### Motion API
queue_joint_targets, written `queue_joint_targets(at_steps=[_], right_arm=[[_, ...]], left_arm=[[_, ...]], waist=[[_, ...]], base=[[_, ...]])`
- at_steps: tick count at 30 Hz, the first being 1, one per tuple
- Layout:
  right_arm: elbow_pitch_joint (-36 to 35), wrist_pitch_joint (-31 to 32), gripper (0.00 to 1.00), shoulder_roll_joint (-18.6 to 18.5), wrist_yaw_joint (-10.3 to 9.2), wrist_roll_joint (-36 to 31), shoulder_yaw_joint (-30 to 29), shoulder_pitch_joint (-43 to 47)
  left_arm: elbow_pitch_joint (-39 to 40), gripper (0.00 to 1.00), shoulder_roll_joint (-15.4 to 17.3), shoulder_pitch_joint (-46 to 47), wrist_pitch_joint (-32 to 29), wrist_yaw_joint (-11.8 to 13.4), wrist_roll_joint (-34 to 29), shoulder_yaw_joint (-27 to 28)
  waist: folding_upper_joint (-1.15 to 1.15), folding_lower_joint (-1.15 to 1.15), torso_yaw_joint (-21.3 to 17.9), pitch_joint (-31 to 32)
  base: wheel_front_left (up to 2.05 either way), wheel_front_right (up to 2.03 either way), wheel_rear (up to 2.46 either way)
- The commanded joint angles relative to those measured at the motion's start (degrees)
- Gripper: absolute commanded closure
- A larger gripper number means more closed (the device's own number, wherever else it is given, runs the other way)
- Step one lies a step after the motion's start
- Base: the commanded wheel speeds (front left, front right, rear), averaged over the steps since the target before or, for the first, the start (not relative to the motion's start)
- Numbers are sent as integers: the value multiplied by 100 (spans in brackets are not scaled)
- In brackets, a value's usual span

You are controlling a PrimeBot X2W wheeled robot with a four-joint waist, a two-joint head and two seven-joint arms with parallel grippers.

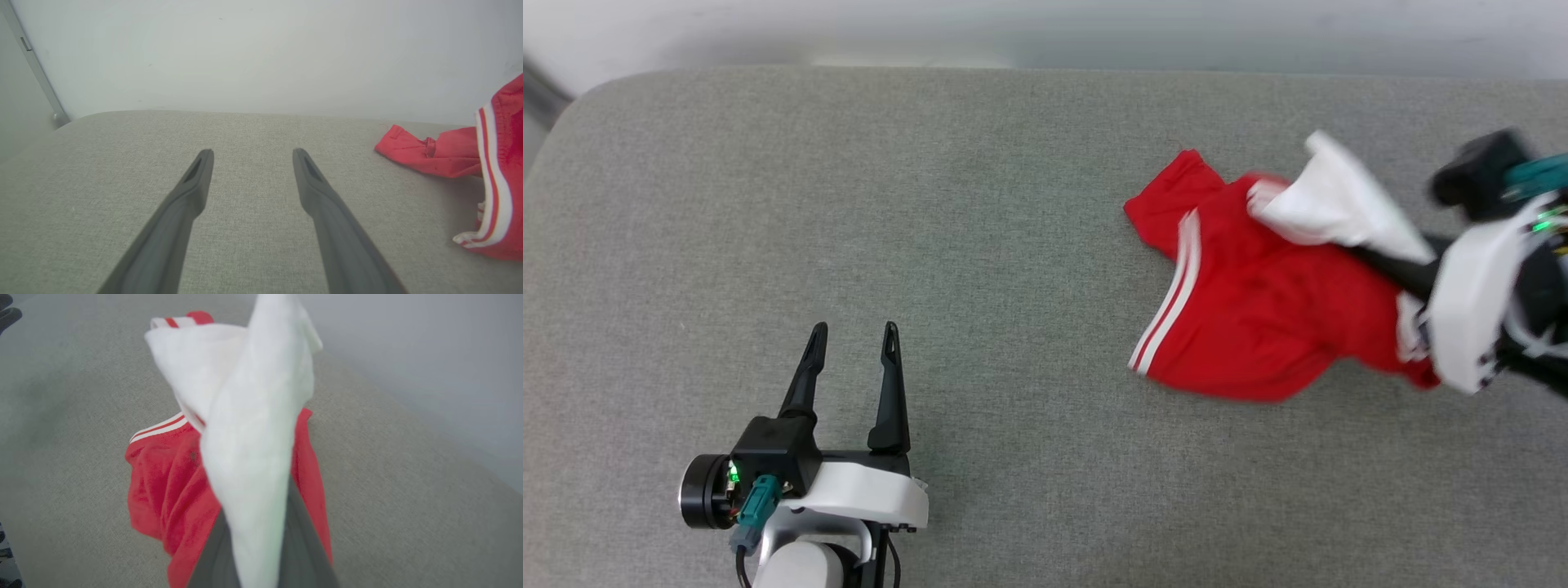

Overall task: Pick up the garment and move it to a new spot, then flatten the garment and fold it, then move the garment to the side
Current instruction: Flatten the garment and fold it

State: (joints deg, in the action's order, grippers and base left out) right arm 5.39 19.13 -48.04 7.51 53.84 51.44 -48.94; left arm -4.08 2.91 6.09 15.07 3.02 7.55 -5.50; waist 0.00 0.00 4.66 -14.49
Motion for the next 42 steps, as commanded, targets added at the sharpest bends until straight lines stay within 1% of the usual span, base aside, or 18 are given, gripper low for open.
queue_joint_targets(at_steps=[1, 5, 9, 12, 16, 18, 20, 21, 22, 25, 28, 30, 33, 37, 40, 42], right_arm=[[41, -60, 100, -55, -4, 17, -60, 118], [527, -452, 100, -129, -4, 238, -728, 438], [1409, -627, 100, -84, -4, 385, -1258, 820], [2135, -704, 100, 75, -3, 337, -1498, 1109], [2990, -663, 100, 438, -3, 237, -1577, 1456], [3342, -674, 100, 641, -3, 203, -1579, 1576], [3572, -868, 100, 789, -3, 126, -1604, 1602], [3612, -977, 62, 857, -3, 118, -1635, 1589], [3617, -1125, 0, 890, -3, 69, -1666, 1557], [3564, -1625, 0, 883, -3, -120, -1823, 1421], [3374, -2051, 0, 759, -3, -336, -1997, 1338], [3139, -2192, 0, 685, -3, -486, -2113, 1310], [2633, -2238, 0, 572, -3, -735, -2332, 1259], [1824, -2004, 0, 494, -3, -1148, -2713, 1199], [1070, -1554, 0, 495, -3, -1440, -2867, 1166], [540, -1105, 0, 466, -3, -1563, -2784, 1161]], left_arm=[[11, 0, -4, -51, 15, -21, -19, 2], [44, 0, -4, -44, 15, -28, -14, 0], [52, 0, -4, 12, 15, -34, -15, -25], [42, 0, -4, 61, 15, -26, 13, -44], [14, 0, -4, 72, 15, 2, 47, -65], [-2, 0, -5, 89, 15, 12, 67, -83], [-25, 0, -4, 99, 15, 20, 58, -98], [-32, 0, -4, 89, 15, 17, 58, -94], [-39, 0, -4, 64, 15, 24, 52, -86], [-50, 0, -4, -11, 15, 28, 23, -59], [-41, 0, -5, -83, 15, 34, 18, -48], [-32, 0, -4, -123, 15, 38, 17, -44], [-18, 0, -3, -180, 15, 45, 18, -45], [-2, 0, -4, -223, 15, 21, -2, -41], [6, 0, -4, -219, 15, 4, -9, -51], [9, 0, -4, -218, 15, -3, -8, -55]], waist=[[0, 0, -19, 12], [0, 0, -30, -58], [0, 0, 24, -176], [0, 0, 92, -254], [0, 0, 156, -298], [0, 0, 180, -302], [0, 0, 200, -279], [0, 0, 195, -256], [0, 0, 182, -226], [0, 0, 144, -110], [0, 0, 107, 24], [0, 0, 82, 106], [0, 0, 53, 196], [0, 0, 32, 240], [0, 0, 40, 236], [0, 0, 56, 220]], base=[[0, 0, 0], [0, 0, 0], [0, 0, 0], [0, 0, 0], [0, 0, 0], [0, 0, 0], [0, 0, 0], [0, 0, 0], [0, 0, 0], [0, 0, 0], [0, 0, 0], [0, 0, 0], [0, 0, 0], [0, 0, 0], [0, 0, 0], [0, 0, 0]])
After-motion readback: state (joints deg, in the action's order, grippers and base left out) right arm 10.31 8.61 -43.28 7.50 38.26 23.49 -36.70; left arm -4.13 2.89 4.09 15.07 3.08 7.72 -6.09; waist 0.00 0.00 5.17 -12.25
